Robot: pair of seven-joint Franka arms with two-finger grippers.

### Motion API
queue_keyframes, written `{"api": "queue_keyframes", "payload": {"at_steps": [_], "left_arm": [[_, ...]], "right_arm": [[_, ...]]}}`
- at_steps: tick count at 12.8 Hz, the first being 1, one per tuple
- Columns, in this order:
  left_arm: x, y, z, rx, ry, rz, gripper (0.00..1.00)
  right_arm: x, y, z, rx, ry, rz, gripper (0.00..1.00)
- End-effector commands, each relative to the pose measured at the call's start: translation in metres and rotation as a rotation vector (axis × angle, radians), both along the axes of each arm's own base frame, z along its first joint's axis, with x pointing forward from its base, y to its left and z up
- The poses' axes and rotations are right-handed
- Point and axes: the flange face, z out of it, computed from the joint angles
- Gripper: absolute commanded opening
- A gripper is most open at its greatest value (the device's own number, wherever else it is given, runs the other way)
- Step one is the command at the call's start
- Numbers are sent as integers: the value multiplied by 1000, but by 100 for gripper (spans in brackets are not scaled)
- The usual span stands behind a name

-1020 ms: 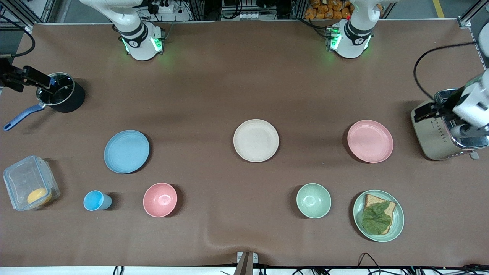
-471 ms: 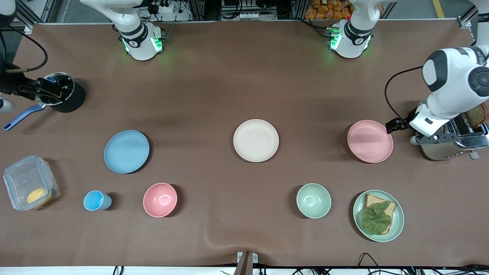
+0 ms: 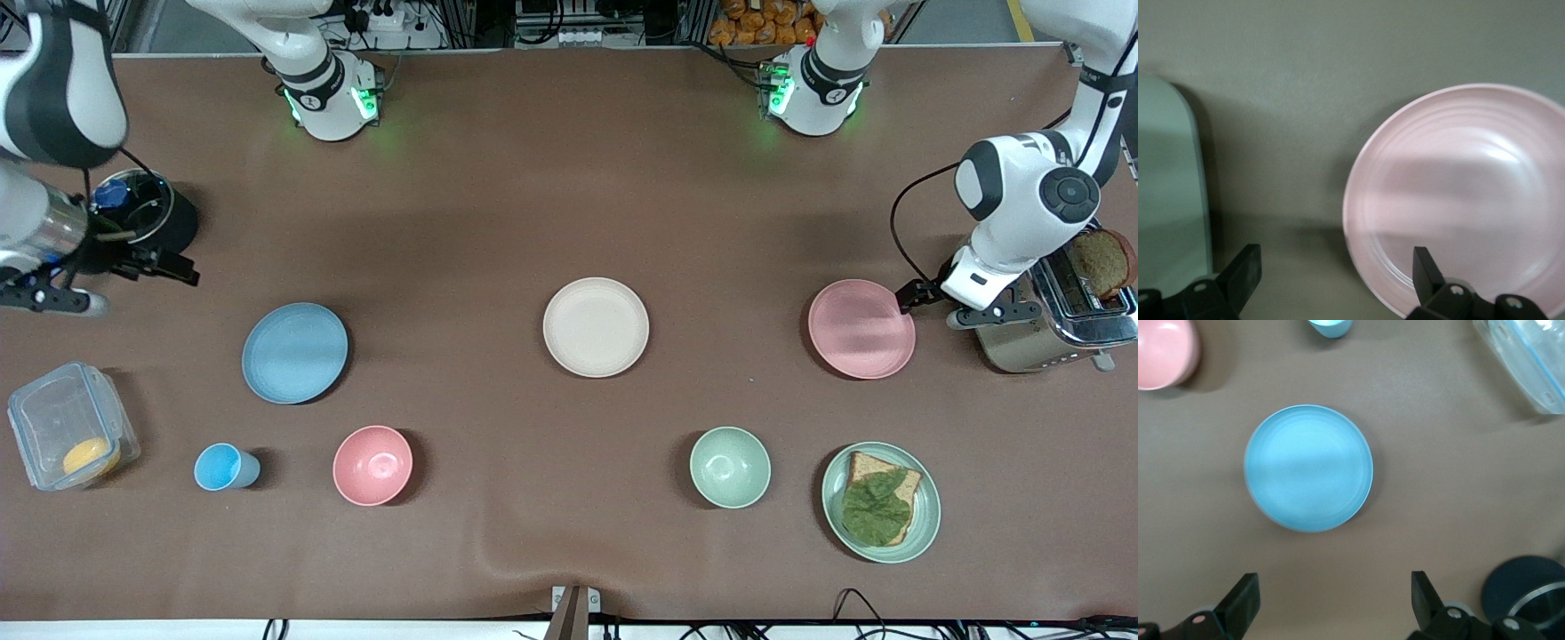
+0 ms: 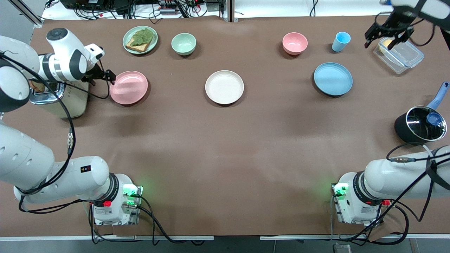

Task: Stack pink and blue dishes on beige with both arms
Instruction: 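Grip the pink plate rim with the left gripper while the right gripper grips blue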

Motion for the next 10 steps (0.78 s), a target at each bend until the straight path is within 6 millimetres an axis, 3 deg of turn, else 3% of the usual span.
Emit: {"api": "queue_keyframes", "payload": {"at_steps": [1, 2, 4, 7, 8, 10], "left_arm": [[1, -3, -13, 2, 11, -25, 100], [1, -3, -19, -2, 12, -24, 96], [0, -5, -28, -6, 12, -25, 71], [0, -5, -34, -8, 16, -27, 48], [-1, -5, -35, -8, 19, -27, 42], [-1, -5, -41, -11, 26, -27, 41]], "right_arm": [[17, -8, -64, -4, 40, -18, 100], [22, -11, -86, -6, 46, -21, 100], [30, -14, -129, -11, 45, -25, 100], [38, -15, -179, -21, 36, -23, 100], [38, -19, -203, -23, 38, -29, 100], [35, -33, -249, -30, 31, -53, 100]]}}
